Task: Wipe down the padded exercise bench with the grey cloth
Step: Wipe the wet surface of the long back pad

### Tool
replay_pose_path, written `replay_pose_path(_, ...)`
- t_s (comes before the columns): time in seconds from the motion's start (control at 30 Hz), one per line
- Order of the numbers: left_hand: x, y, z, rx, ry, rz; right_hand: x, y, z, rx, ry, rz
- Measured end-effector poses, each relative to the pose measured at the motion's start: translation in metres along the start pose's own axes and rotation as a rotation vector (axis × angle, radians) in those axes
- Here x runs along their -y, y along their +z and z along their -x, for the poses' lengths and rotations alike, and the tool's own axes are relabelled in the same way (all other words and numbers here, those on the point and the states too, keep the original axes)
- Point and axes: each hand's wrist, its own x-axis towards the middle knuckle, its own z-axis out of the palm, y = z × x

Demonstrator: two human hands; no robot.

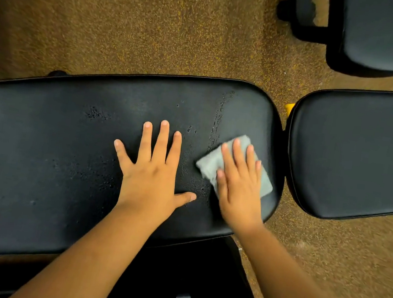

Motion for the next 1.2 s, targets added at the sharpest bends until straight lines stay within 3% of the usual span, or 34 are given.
replay_pose_path(0.13,-0.001,0.001,0.0,-0.007,0.002,0.0,-0.003,0.0,0.006,0.021,-0.03,0.032)
replay_pose_path(0.47,-0.001,0.002,-0.001,-0.011,-0.001,0.003,0.002,-0.02,-0.127,-0.042,0.062,0.07)
replay_pose_path(0.87,-0.002,0.003,0.0,-0.005,-0.003,0.01,-0.013,-0.002,0.008,0.032,-0.005,0.045)
replay_pose_path(1.2,-0.001,0.006,0.0,-0.044,0.001,0.015,-0.012,-0.023,-0.101,-0.021,0.062,0.076)
